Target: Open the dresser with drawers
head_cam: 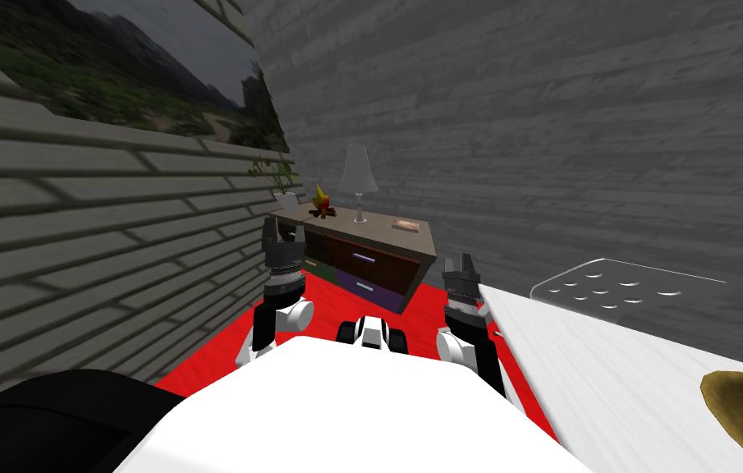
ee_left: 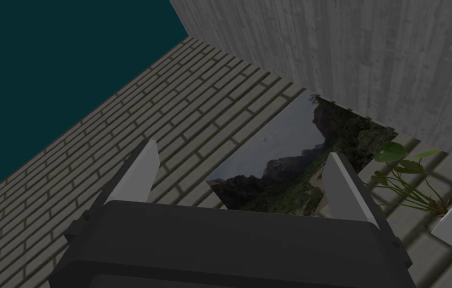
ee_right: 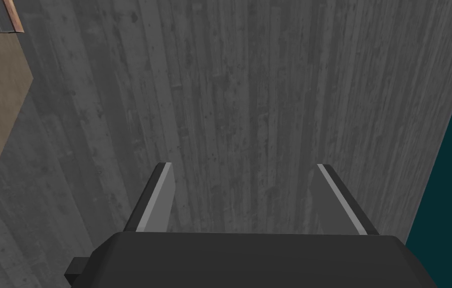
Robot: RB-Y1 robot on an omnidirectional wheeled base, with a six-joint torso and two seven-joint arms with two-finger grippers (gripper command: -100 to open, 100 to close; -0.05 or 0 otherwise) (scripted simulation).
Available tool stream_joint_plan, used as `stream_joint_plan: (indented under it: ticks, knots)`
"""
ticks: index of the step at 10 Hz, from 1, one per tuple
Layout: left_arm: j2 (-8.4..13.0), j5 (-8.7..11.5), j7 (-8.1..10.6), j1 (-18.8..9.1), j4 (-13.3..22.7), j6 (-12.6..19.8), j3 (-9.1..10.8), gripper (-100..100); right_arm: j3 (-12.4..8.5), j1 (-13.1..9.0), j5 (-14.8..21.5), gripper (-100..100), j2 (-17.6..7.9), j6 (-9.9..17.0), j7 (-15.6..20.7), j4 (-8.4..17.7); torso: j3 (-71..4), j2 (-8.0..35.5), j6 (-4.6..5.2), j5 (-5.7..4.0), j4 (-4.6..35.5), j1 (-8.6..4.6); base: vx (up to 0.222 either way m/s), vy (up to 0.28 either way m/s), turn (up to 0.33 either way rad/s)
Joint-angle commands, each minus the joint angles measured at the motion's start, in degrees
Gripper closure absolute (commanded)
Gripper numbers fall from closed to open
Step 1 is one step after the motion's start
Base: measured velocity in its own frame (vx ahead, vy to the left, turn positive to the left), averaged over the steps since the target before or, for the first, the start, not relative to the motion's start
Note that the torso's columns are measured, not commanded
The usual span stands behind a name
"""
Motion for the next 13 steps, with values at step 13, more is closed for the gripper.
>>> stream_joint_plan:
  ticks: [13]
  knots:
    - [8.22, -2.53, 0.17, -4.70, 16.60, 4.23, -2.41, -100, 0.00, 0.00, 0.00, 0, 0.00, 0.00, 0.00, 0.01, -1.43, 0.73, 0.00, 0.00, 0.79, 0.00, 0.015, 0.009, -0.038]
